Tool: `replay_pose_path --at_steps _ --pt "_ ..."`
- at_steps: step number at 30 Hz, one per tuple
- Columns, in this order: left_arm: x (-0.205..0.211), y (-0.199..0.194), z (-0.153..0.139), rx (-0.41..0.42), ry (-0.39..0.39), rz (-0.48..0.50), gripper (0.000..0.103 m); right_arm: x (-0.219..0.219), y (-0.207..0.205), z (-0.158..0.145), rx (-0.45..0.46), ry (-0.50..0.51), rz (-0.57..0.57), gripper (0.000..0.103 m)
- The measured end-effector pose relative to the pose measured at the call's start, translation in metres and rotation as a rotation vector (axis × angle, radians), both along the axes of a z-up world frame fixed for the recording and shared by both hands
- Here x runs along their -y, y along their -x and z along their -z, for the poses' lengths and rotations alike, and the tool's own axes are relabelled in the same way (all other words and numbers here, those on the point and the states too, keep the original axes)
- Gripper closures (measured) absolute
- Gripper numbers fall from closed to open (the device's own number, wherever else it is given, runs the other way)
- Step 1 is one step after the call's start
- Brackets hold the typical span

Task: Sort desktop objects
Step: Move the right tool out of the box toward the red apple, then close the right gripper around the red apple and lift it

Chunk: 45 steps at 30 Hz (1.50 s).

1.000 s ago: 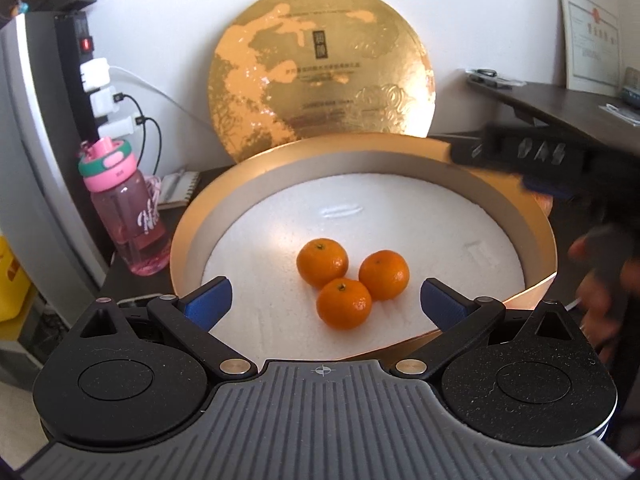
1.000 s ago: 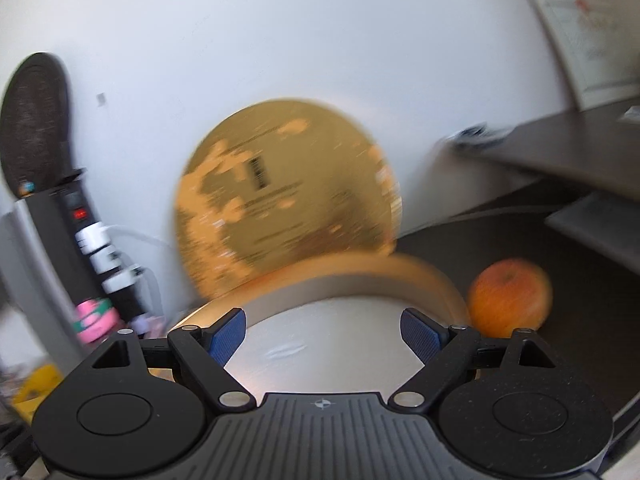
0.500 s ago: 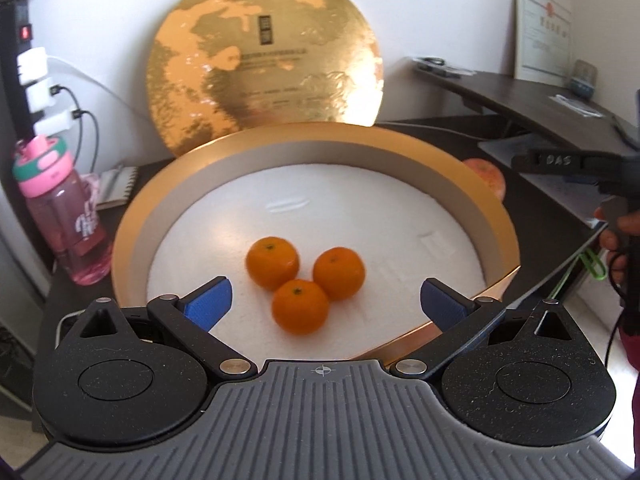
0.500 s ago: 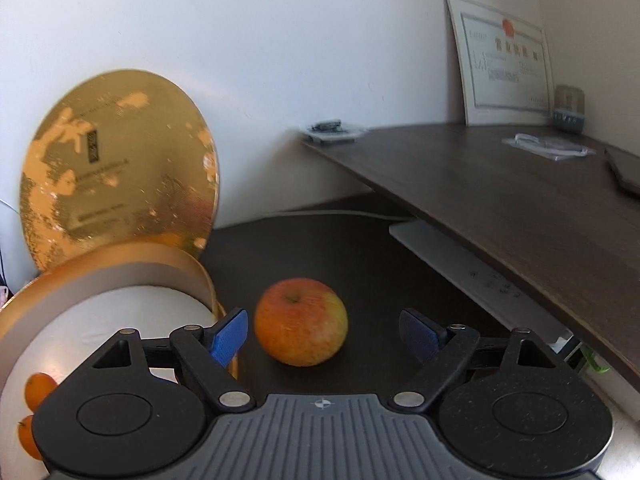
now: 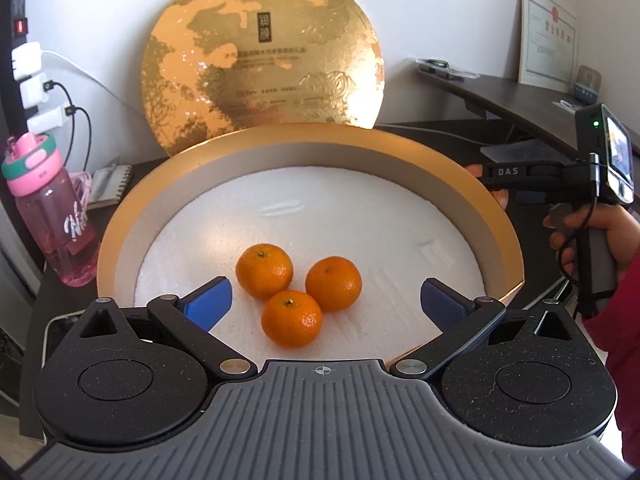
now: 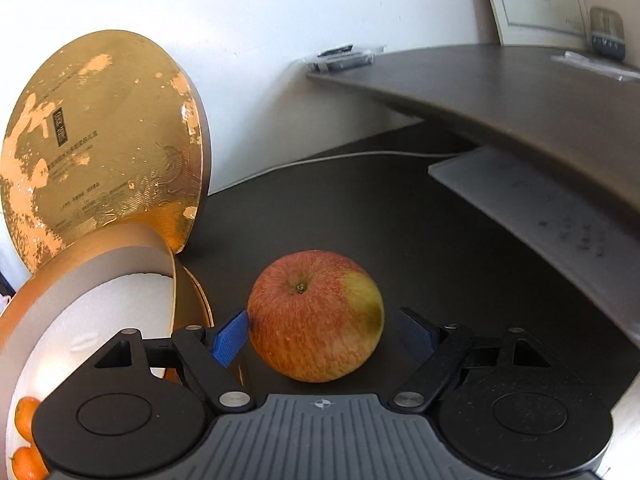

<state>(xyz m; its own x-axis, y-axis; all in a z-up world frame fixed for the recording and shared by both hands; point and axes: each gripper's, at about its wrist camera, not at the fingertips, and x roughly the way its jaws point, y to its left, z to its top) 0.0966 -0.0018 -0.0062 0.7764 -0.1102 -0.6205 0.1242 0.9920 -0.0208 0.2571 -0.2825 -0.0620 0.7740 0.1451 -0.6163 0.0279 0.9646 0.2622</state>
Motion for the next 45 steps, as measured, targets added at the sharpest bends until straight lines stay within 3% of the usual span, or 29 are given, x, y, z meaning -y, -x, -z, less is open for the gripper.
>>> replay_pose_path --at_steps 8,22,45 --pt "0.001 0.0 0.003 -0.017 -0.008 -0.002 0.0 0.003 -0.004 0.003 -0.017 -0.058 0.01 0.024" --pt "0.003 0.029 0.003 -0.026 0.016 0.026 0.0 0.028 0.062 -0.004 -0.076 -0.006 0.026 0.024" --pt "0.005 0.048 0.008 -0.023 -0.002 0.001 0.0 0.022 0.083 -0.001 0.018 0.121 -0.028 0.013"
